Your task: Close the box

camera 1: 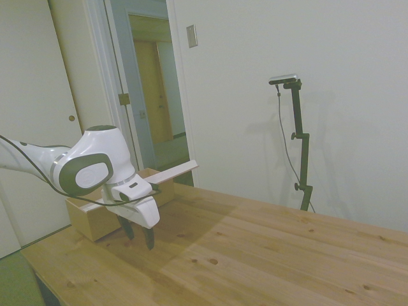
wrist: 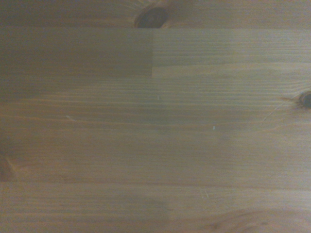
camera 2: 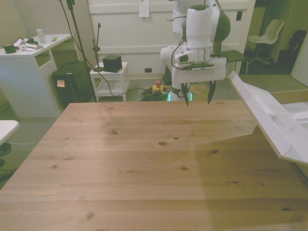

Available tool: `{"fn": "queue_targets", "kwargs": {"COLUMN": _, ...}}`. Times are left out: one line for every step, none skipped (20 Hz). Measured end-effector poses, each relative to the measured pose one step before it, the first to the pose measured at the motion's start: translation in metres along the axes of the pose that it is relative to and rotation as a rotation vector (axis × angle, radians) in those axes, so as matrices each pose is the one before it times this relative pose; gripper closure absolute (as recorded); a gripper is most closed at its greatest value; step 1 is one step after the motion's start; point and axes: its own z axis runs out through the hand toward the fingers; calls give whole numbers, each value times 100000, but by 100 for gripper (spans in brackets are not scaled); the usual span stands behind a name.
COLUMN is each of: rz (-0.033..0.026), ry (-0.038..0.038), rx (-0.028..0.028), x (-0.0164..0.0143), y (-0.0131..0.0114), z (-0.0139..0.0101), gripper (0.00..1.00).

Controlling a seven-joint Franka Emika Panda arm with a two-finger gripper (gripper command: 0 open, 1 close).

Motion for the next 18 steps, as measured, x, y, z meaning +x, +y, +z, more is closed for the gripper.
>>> {"fn": "queue_targets", "kwargs": {"rz": -226, "ry": 160, "rx": -225, "x": 19, "y": 0, "z": 19, "gripper": 0}}
{"fn": "queue_targets", "kwargs": {"rz": -613, "ry": 464, "rx": -580, "x": 21, "y": 20, "z": 19, "gripper": 0}}
{"fn": "queue_targets", "kwargs": {"rz": -74, "ry": 166, "rx": 82, "x": 26, "y": -40, "z": -75, "gripper": 0}}
{"fn": "queue_targets", "kwargs": {"rz": -44, "ry": 427, "rx": 424, "x": 92, "y": -122, "z": -258, "gripper": 0}}
{"fn": "queue_targets", "kwargs": {"rz": -32, "ry": 637, "rx": 647, "x": 154, "y": -182, "z": -396, "gripper": 0}}
{"fn": "queue_targets", "kwargs": {"rz": 34, "ry": 859, "rx": 907, "x": 247, "y": -250, "z": -558, "gripper": 0}}
{"fn": "queue_targets", "kwargs": {"rz": 99, "ry": 792, "rx": 871, "x": 284, "y": -237, "z": -557, "gripper": 0}}
{"fn": "queue_targets", "kwargs": {"rz": 199, "ry": 825, "rx": 943, "x": 347, "y": -227, "z": -564, "gripper": 0}}
{"fn": "queue_targets", "kwargs": {"rz": 289, "ry": 641, "rx": 776, "x": 376, "y": -196, "z": -457, "gripper": 0}}
{"fn": "queue_targets", "kwargs": {"rz": 398, "ry": 657, "rx": 809, "x": 498, "y": -244, "z": -448, "gripper": 0}}
{"fn": "queue_targets", "kwargs": {"rz": 429, "ry": 441, "rx": 613, "x": 545, "y": -249, "z": -287, "gripper": 0}}
{"fn": "queue_targets", "kwargs": {"rz": 353, "ry": 261, "rx": 558, "x": 650, "y": -295, "z": -155, "gripper": 0}}
{"fn": "queue_targets", "kwargs": {"rz": 244, "ry": 304, "rx": 609, "x": 748, "y": -303, "z": -134, "gripper": 0}}
{"fn": "queue_targets", "kwargs": {"rz": 181, "ry": 258, "rx": 711, "x": 792, "y": -329, "z": -94, "gripper": 0}}
{"fn": "queue_targets", "kwargs": {"rz": -290, "ry": 350, "rx": 781, "x": 777, "y": -328, "z": -127, "gripper": 0}}
{"fn": "queue_targets", "kwargs": {"rz": -748, "ry": 634, "rx": 1007, "x": 733, "y": -360, "z": -187, "gripper": 0}}
{"fn": "queue_targets", "kwargs": {"rz": -644, "ry": 560, "rx": 1023, "x": 564, "y": -390, "z": -195, "gripper": 0}}
{"fn": "queue_targets", "kwargs": {"rz": -648, "ry": 391, "rx": 972, "x": 403, "y": -417, "z": -197, "gripper": 0}}
